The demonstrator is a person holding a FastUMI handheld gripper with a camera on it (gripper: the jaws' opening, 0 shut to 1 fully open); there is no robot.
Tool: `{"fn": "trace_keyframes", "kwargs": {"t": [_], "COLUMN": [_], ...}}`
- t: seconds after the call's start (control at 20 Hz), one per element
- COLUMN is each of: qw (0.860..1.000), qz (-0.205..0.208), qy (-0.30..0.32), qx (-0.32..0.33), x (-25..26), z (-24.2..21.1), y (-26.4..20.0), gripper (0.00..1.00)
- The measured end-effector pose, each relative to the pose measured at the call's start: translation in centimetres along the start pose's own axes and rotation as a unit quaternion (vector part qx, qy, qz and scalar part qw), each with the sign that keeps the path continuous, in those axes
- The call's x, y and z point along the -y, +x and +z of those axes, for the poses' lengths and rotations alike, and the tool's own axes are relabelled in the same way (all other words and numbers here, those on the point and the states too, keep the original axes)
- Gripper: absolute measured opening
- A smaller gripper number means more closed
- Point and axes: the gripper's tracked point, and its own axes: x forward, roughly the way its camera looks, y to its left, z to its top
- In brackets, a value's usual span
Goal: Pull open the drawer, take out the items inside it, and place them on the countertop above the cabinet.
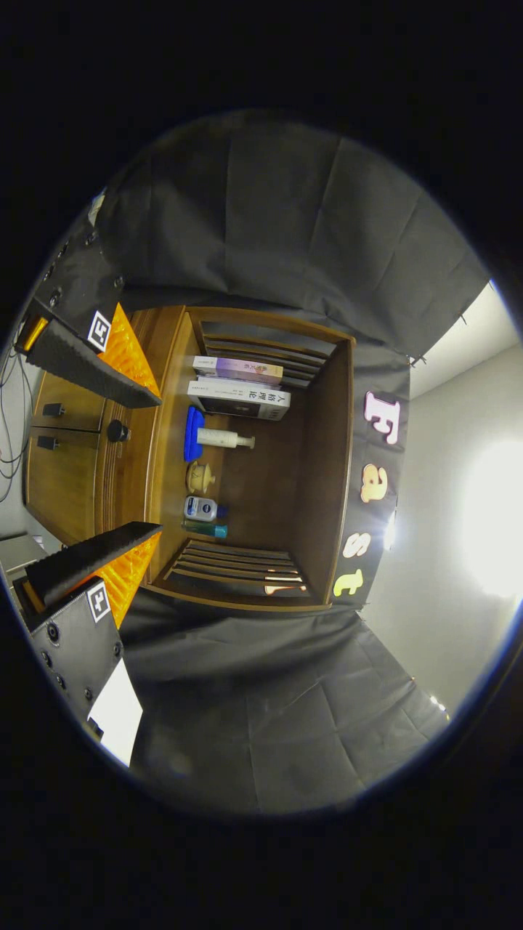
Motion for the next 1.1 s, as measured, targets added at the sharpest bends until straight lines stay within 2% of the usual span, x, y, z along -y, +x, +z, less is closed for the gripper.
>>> {"fn": "trace_keyframes", "kwargs": {"t": [0.3, 0.45, 0.8, 1.1], "qw": [1.000, 0.999, 0.998, 0.994], "qz": [0.000, -0.018, -0.015, -0.016], "qy": [0.016, 0.015, 0.023, 0.027], "qx": [-0.008, -0.025, -0.051, -0.101], "x": [-0.9, -0.6, -2.3, -3.5], "z": [-1.1, -2.7, -6.6, -11.8], "y": [2.2, 4.6, 11.8, 16.6], "gripper": [0.98, 0.99, 0.99, 0.99]}}
